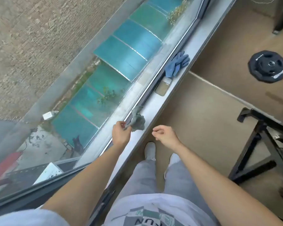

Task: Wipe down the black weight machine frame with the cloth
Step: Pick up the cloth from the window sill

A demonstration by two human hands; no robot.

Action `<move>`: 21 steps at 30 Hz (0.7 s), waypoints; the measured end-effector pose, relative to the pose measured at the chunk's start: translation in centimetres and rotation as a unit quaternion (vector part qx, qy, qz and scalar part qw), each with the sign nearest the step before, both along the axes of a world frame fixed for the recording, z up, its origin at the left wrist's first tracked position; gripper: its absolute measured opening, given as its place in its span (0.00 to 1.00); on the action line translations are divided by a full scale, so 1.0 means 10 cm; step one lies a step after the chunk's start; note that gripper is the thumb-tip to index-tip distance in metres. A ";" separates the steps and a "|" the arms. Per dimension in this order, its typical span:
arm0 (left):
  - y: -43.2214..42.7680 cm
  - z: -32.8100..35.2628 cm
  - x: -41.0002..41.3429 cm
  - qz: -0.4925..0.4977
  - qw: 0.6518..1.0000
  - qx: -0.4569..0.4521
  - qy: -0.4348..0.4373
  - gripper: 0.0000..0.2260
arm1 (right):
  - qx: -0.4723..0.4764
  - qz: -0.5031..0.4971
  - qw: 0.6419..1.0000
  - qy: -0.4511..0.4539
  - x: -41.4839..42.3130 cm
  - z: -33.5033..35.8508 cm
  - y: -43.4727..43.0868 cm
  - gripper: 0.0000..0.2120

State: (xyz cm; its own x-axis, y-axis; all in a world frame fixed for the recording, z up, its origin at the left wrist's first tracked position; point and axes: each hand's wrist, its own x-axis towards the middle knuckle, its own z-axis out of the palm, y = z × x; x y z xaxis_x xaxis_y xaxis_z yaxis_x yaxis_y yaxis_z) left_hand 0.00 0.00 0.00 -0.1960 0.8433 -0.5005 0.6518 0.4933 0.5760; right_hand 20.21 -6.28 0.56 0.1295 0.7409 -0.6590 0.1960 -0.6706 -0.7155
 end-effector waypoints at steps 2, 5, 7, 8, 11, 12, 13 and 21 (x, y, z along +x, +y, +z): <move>0.11 -0.10 -0.05 0.008 0.996 -0.077 0.041 0.18 | 0.013 0.050 0.998 -0.020 -0.09 -0.09 0.23 0.15; 0.19 -0.19 -0.09 0.015 0.982 -0.179 0.048 0.17 | 0.016 0.151 0.987 -0.047 -0.17 -0.20 0.60 0.28; 0.25 -0.19 -0.07 0.054 0.981 -0.188 -0.010 0.13 | 0.033 0.201 0.978 -0.049 -0.18 -0.27 0.89 0.34; 0.29 -0.19 -0.06 0.064 0.982 -0.178 -0.029 0.10 | 0.039 0.217 0.974 -0.049 -0.18 -0.31 1.03 0.35; 0.37 -0.22 -0.07 0.078 0.986 -0.145 -0.037 0.06 | 0.041 0.259 0.964 -0.046 -0.23 -0.43 1.38 0.35; 0.38 -0.21 -0.07 0.080 0.987 -0.139 -0.030 0.06 | 0.034 0.277 0.959 -0.045 -0.26 -0.48 1.45 0.35; 0.39 -0.22 -0.08 0.082 0.987 -0.134 -0.026 0.05 | 0.024 0.297 0.953 -0.052 -0.27 -0.50 1.51 0.33; 0.25 -0.09 -0.10 0.037 0.995 -0.036 -0.080 0.06 | 0.008 0.252 0.952 -0.173 -0.17 -0.33 1.45 0.05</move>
State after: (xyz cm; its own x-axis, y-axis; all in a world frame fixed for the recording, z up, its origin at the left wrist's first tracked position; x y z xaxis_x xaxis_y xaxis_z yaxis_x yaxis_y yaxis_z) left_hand -1.05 2.50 -0.86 -0.1698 0.7907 -0.5882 0.5143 0.5802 0.6315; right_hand 18.55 8.25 -2.77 -0.0377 0.7757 -0.6299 0.7164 -0.4185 -0.5582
